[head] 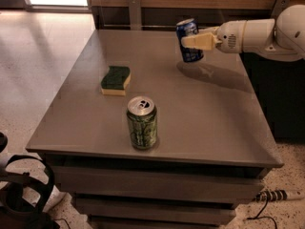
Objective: Place pepsi can upright
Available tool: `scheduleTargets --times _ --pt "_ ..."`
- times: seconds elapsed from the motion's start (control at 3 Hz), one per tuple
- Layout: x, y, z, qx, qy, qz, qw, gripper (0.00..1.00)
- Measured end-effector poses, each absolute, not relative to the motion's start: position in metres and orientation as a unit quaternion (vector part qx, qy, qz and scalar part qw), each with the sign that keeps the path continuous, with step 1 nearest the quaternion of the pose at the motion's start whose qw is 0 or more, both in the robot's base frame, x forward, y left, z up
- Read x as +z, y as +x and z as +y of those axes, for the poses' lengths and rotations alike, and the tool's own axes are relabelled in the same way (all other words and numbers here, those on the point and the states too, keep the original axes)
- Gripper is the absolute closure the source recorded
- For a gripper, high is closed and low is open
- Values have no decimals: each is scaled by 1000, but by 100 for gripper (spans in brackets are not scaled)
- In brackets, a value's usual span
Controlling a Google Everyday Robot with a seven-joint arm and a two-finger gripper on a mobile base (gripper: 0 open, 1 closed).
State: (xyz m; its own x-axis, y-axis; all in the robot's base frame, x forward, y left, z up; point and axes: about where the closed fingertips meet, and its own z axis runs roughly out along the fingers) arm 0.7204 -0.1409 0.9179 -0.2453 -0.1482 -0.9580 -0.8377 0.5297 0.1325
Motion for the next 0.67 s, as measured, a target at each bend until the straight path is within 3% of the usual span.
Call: scheduleTargets --times 0.67 --pt "909 735 -151 369 -307 700 528 100"
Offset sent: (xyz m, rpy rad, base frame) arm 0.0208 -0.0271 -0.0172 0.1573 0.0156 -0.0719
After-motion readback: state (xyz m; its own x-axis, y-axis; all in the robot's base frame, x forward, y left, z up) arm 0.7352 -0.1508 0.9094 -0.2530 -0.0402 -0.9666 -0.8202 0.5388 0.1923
